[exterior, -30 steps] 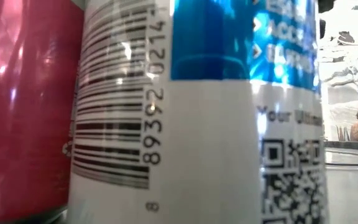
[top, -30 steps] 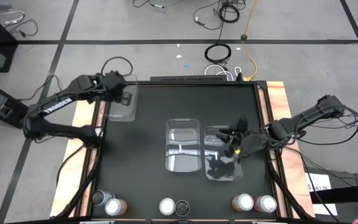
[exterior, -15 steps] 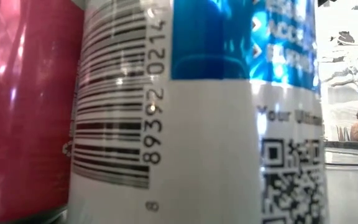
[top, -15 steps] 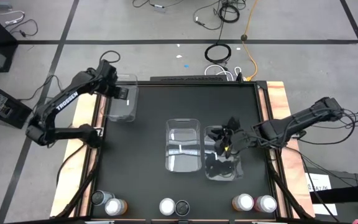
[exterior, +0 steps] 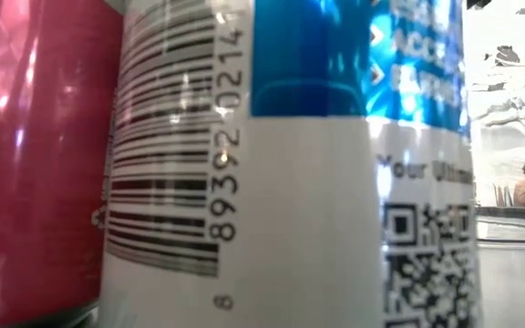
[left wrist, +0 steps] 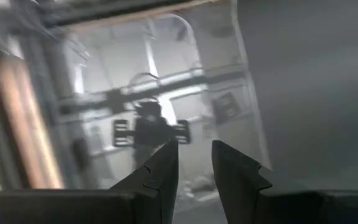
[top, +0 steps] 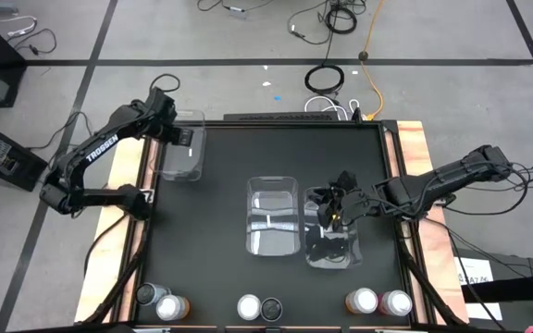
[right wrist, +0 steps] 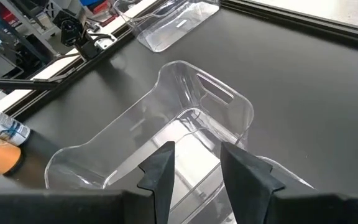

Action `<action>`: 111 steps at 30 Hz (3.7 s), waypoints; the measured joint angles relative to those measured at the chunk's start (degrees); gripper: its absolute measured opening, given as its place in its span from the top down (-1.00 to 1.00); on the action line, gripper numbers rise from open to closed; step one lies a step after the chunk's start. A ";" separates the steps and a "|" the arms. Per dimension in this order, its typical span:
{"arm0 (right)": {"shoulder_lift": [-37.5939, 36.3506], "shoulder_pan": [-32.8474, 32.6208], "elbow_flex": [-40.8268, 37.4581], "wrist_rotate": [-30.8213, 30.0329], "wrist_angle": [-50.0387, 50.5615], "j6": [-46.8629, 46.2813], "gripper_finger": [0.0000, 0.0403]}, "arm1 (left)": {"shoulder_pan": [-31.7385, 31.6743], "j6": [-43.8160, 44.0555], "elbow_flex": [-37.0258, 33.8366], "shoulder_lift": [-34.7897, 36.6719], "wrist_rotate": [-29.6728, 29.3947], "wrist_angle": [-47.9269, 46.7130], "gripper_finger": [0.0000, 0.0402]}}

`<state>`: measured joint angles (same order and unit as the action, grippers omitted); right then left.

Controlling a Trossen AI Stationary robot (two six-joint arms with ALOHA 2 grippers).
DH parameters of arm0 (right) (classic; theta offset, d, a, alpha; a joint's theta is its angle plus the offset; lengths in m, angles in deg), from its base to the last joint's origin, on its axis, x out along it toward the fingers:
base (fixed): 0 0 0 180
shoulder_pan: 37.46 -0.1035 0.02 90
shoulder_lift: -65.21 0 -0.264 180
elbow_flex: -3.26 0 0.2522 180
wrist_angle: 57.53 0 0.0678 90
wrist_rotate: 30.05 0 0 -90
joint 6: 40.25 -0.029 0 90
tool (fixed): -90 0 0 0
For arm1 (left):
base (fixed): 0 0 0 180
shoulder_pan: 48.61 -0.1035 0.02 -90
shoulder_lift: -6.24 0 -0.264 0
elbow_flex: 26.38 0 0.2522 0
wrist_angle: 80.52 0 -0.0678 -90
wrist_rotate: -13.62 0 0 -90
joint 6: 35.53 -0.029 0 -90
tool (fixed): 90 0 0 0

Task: Sort soda cans
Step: Move the top left transparent bin to the middle left of the table

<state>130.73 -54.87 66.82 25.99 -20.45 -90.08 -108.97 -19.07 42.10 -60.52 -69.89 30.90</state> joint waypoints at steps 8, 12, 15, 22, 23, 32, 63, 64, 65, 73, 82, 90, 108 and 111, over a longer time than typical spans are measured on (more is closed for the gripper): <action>0.00 0.11 0.00 3.12 0.06 1.63 0.39 | 2.99 4.02 0.02 0.00 2.60 1.24 0.11; 0.00 0.11 0.00 4.32 0.15 2.49 0.39 | 5.28 5.77 0.02 0.00 2.78 4.42 -0.17; -0.02 0.09 0.00 4.36 0.16 2.53 0.39 | 7.03 7.06 0.02 -0.34 3.29 6.45 -0.32; -0.02 0.09 0.00 4.36 0.19 2.77 0.39 | 11.33 11.55 0.04 -5.41 3.43 8.86 -0.36; -0.02 0.09 0.00 4.35 0.16 2.77 0.39 | 11.77 11.72 0.04 -6.46 3.40 9.51 -0.36; -0.02 0.09 0.00 7.36 0.19 2.41 0.39 | 13.35 17.50 0.07 -14.24 -1.51 9.86 -0.31; -1.79 -5.34 0.00 6.92 16.22 3.12 0.39 | 50.89 70.70 0.11 -14.21 -9.63 5.74 0.96; -2.20 -6.23 0.00 6.88 16.55 3.15 0.39 | 53.39 74.13 0.11 -14.29 -10.41 6.49 0.96; -2.55 -7.12 0.00 6.85 16.85 3.12 0.39 | 55.80 77.41 0.13 -14.34 -11.25 7.10 0.96; -3.65 -13.71 0.00 6.83 17.80 2.12 0.39 | 68.49 92.61 6.06 -22.43 -14.95 9.10 0.96; -3.65 -19.40 0.00 6.71 17.78 -0.63 0.39 | 69.36 90.93 15.21 -30.51 -14.93 3.24 0.96; -3.65 -21.77 0.00 3.51 17.93 -3.06 0.39 | 69.36 88.01 17.27 -30.42 -15.85 3.35 0.96; -3.65 -21.73 0.00 2.50 18.01 -2.60 0.39 | 70.56 85.22 17.27 -31.01 -15.96 1.73 0.96; -3.65 -21.73 0.00 2.39 18.06 -2.19 0.39 | 70.66 85.17 17.25 -31.46 -15.94 1.40 0.94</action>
<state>127.08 -76.59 66.82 28.38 -2.39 -92.26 -38.31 66.09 59.34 -91.98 -85.84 32.30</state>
